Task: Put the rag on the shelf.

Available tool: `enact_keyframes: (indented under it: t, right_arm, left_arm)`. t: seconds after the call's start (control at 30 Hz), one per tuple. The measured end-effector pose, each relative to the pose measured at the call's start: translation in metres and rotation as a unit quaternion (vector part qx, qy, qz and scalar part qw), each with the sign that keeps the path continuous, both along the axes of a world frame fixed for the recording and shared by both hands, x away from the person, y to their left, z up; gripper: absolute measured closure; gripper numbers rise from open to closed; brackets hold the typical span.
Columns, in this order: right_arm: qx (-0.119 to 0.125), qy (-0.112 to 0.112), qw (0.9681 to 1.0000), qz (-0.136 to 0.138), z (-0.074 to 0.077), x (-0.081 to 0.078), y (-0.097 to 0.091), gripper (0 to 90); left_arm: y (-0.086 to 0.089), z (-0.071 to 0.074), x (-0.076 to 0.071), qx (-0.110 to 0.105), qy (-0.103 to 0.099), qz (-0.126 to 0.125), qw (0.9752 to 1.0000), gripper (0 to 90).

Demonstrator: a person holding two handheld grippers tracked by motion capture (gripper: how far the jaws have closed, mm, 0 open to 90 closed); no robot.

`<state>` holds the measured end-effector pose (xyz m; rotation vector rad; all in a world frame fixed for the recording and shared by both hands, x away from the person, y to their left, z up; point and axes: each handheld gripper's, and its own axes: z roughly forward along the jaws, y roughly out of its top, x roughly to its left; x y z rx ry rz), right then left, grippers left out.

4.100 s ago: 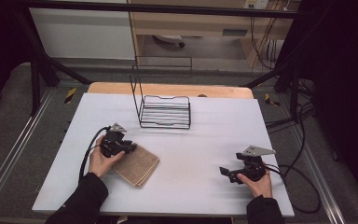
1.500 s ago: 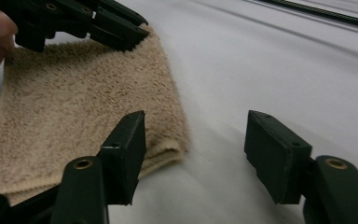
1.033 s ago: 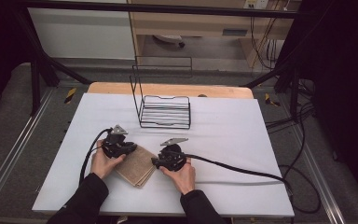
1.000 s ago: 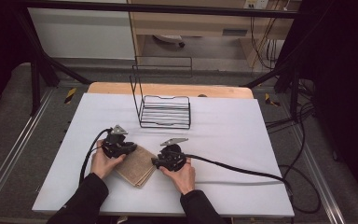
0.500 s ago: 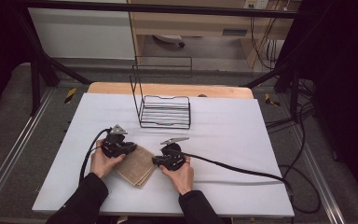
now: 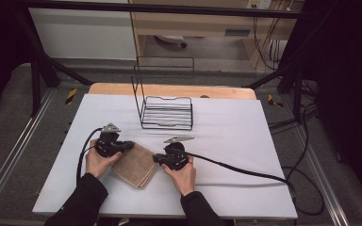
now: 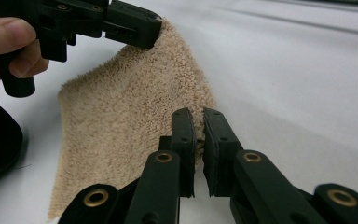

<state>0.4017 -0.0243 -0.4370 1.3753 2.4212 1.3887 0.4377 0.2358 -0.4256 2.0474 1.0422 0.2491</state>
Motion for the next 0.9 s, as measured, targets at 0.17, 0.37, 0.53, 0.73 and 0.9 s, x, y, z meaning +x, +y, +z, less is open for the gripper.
enact_keyframes:
  t: [0.17, 0.37, 0.53, 0.73, 0.9]
  right_arm:
    - [0.01, -0.014, 0.9999, 0.003, 0.008, -0.001, -0.002, 84.1]
    - [0.0, -0.049, 0.9987, 0.014, 0.019, -0.003, 0.0, 84.1]
    - [0.002, -0.064, 0.9978, 0.016, 0.028, -0.004, 0.0, 84.3]
    - [0.007, -0.075, 0.997, 0.018, 0.037, -0.002, -0.004, 84.6]
    - [0.006, -0.087, 0.996, 0.02, 0.044, -0.002, -0.008, 84.7]
  left_arm:
    - [0.005, 0.009, -0.008, -0.011, -0.018, 0.001, 0.9998, 85.4]
    - [0.01, 0.018, -0.015, -0.017, -0.037, 0.005, 0.9992, 85.5]
    - [0.012, 0.025, -0.019, -0.026, -0.048, 0.004, 0.9985, 85.6]
    - [0.011, 0.032, -0.024, -0.03, -0.065, 0.004, 0.9974, 85.7]
    - [0.009, 0.038, -0.028, -0.035, -0.075, 0.007, 0.9965, 85.8]
